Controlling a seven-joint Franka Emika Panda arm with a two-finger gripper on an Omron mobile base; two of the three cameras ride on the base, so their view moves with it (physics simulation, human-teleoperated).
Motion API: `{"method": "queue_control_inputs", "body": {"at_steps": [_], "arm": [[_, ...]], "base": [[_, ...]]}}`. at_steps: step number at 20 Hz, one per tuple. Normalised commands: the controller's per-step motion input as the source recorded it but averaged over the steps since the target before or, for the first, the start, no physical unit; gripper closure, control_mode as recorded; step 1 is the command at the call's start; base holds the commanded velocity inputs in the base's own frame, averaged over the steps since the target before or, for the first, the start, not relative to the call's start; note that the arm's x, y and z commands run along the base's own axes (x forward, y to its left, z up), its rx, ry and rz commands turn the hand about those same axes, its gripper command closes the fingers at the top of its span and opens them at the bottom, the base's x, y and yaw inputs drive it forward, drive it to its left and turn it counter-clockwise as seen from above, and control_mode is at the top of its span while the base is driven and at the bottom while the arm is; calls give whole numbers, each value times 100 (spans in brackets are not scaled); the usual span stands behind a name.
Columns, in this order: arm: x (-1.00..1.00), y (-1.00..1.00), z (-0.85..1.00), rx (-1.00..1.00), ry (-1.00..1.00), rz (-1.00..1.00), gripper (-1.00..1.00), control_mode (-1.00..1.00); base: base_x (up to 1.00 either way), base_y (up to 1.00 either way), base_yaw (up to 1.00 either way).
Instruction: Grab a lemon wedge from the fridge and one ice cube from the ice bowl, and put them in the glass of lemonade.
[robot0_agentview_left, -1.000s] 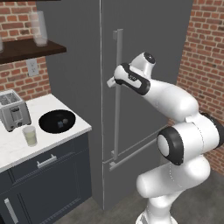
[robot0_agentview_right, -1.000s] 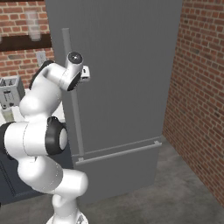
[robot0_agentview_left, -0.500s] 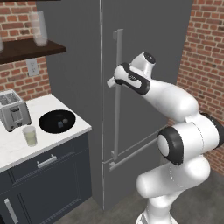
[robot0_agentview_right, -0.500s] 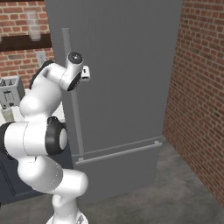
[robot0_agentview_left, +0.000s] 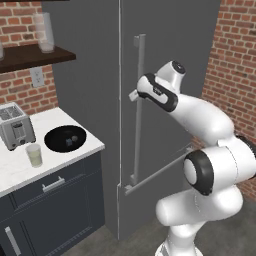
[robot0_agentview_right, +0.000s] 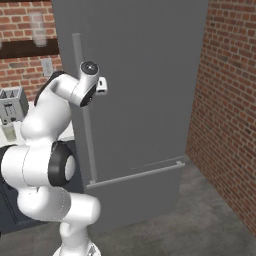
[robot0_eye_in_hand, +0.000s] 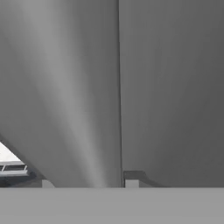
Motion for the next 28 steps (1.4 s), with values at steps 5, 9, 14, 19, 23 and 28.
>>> {"method": "queue_control_inputs", "body": {"at_steps": [5,9,14,19,23,28], "arm": [[-31,-83,1,0,0,-9,100,-100],[-29,-92,2,0,0,-9,100,-100],[-30,-100,2,0,0,-6,100,-100],[-32,-100,1,1,0,-5,100,-100],[-26,-100,6,0,1,-4,100,-100],[-28,-100,3,2,2,-6,100,-100]], "base": [[0,0,0],[0,0,0],[0,0,0],[0,0,0],[0,0,0],[0,0,0]]}}
